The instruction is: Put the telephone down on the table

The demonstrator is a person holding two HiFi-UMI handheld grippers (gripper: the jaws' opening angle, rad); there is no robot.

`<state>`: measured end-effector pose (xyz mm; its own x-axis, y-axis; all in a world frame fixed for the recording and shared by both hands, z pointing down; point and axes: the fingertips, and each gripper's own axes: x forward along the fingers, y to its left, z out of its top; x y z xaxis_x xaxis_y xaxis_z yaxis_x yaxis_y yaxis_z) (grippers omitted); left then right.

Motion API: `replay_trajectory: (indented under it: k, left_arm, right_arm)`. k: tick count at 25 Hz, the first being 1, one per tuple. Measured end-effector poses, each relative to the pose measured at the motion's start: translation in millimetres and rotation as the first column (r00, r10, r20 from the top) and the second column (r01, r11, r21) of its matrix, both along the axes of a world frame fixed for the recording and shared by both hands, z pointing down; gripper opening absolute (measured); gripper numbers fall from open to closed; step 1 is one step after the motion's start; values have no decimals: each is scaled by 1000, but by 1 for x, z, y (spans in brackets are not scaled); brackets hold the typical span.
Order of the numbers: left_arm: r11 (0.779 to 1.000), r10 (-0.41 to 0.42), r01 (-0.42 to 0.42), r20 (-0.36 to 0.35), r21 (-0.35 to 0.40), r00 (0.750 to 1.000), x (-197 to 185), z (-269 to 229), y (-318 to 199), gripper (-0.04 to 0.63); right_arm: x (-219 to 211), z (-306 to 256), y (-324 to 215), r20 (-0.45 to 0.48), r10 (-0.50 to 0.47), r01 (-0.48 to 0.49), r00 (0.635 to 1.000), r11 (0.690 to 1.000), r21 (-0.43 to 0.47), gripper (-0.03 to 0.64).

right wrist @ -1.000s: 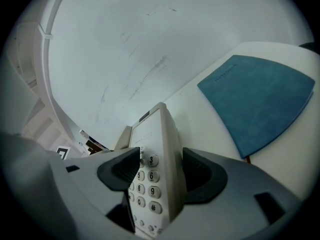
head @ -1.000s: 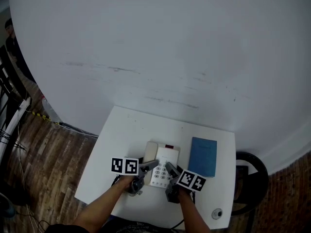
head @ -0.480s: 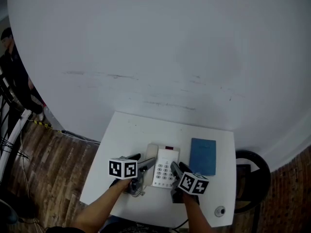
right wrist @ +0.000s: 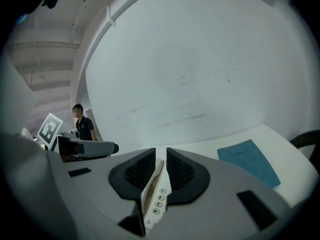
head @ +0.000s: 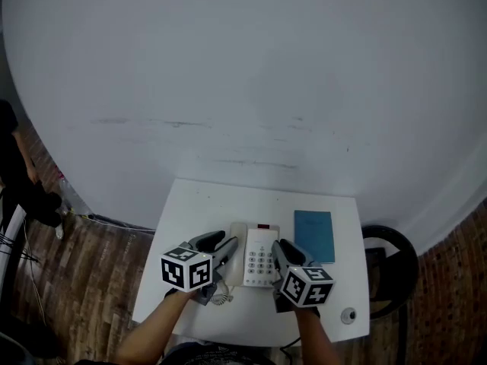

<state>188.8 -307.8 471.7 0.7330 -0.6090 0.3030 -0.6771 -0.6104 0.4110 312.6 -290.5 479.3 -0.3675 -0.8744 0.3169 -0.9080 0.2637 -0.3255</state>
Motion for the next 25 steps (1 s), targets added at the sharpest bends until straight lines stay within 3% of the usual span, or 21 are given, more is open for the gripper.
replay_trajectory:
  k: [5,9,15,19,25]
  left_arm:
    - [993,14,-18,36,119,999,-10,-35,18,132]
    - [986,18,-22,28,167,999,-14,-52,37,112]
    - [966,22,-45,95,254,995,-18,-64,59,49]
    - [960,5,-41,129,276,992,-26,-62,65,17]
    - [961,-2,-33,125,273,992,-35,-59,75,6]
  right_arm:
    - [-17,-38,22,-87,-3,11,996,995,95,42]
    - [-29,-58,41,-149,-2,24,989,989,146,27]
    - [-33,-70,65,-185,24,10,983,983,183,2]
    - [-40,-75,74,-183,25,12,983,979,201,0]
    - [-49,-80,86,-188,30,12,982,976,217,0]
